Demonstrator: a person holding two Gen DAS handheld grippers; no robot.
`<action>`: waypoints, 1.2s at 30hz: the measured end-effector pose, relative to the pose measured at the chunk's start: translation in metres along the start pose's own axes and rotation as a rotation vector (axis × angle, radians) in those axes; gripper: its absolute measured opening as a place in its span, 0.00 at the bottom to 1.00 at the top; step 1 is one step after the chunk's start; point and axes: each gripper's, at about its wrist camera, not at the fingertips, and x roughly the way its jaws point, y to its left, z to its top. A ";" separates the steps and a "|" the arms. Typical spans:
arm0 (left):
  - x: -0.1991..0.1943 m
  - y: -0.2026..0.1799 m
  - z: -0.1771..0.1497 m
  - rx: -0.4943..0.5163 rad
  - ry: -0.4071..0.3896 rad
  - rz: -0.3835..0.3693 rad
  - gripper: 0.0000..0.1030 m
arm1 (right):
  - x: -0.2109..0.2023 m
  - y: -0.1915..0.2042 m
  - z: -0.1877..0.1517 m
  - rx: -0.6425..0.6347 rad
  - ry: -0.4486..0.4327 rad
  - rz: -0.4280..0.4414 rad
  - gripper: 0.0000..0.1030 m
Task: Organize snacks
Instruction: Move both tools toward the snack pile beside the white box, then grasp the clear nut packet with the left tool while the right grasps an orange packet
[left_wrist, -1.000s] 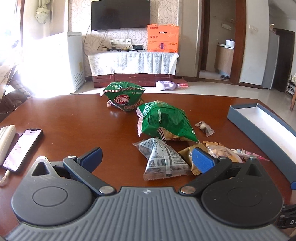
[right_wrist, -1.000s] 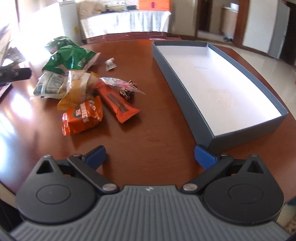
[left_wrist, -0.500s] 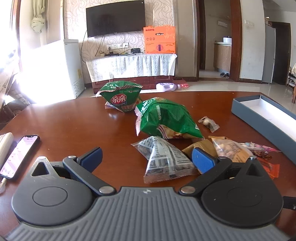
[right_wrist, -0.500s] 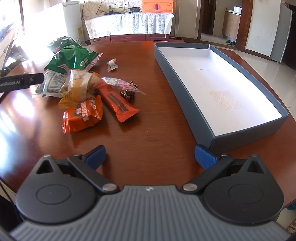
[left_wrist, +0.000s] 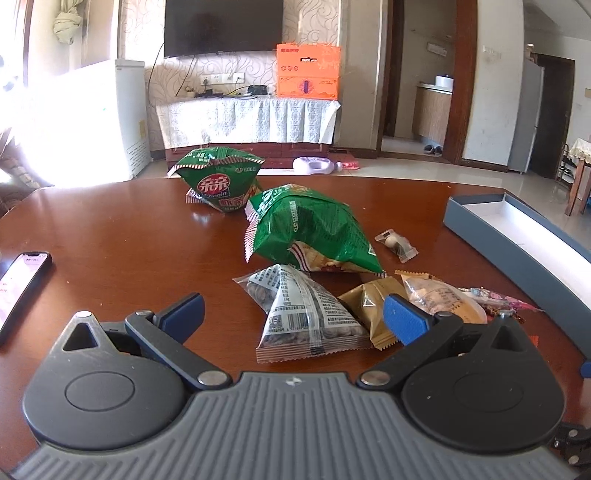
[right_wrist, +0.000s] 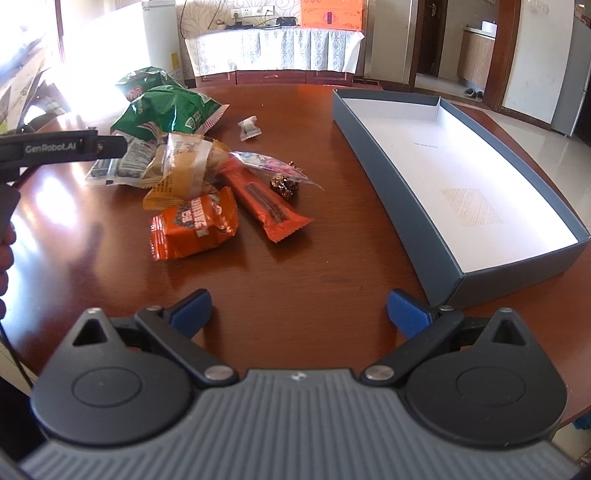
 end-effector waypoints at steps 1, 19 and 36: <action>0.002 0.000 0.000 -0.005 0.002 -0.001 1.00 | 0.000 0.000 0.000 0.003 0.002 0.000 1.00; 0.015 0.004 0.000 -0.011 0.036 -0.009 1.00 | -0.024 0.042 0.007 -0.162 -0.108 0.104 0.88; 0.035 -0.009 0.004 0.029 0.039 -0.029 1.00 | -0.014 0.043 0.019 -0.171 -0.136 0.112 0.88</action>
